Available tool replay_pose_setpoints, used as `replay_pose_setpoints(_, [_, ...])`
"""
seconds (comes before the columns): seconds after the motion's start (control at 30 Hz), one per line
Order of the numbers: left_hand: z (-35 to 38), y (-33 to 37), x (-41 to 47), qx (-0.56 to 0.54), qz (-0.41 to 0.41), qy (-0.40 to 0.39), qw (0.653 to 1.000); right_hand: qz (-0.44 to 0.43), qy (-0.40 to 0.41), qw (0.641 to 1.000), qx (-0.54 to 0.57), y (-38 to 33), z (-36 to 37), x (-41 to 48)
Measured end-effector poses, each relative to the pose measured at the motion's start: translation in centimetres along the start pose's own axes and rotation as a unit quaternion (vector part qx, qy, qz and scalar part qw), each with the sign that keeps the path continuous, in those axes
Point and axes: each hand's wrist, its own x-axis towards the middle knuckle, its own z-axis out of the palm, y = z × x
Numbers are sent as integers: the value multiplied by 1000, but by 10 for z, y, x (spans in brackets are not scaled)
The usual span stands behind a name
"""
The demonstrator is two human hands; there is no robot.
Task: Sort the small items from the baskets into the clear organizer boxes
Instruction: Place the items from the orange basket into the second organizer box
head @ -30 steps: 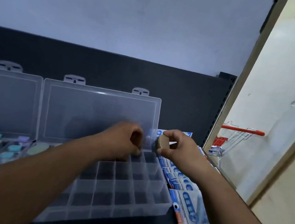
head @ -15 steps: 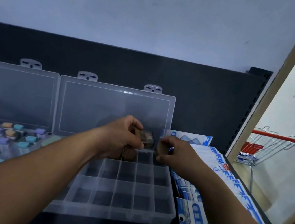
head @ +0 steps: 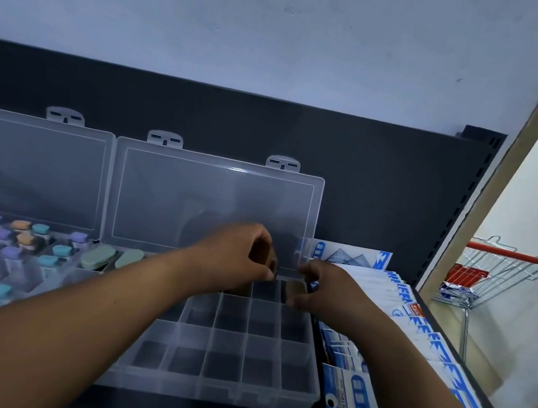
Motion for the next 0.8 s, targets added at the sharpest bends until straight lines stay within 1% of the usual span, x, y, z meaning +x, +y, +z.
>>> replay_pose_setpoints(0.17, [11, 0, 11, 97, 3, -20, 995, -11, 3, 1000, 20, 6, -3, -4])
replay_pose_setpoints(0.27, [17, 0, 16, 134, 9, -41, 990, -16, 6, 1000, 21, 9, -5, -7])
replay_pose_setpoints(0.43, [29, -1, 23, 215, 13, -74, 974, -32, 2, 999, 26, 13, -7, -10])
replay_pose_setpoints(0.67, [27, -7, 19, 232, -16, -77, 969, -53, -9, 999, -4, 9, -7, -9])
replay_pose_setpoints(0.8, [8, -8, 2, 247, -25, -55, 967, -68, 17, 996, -54, -11, -6, -15])
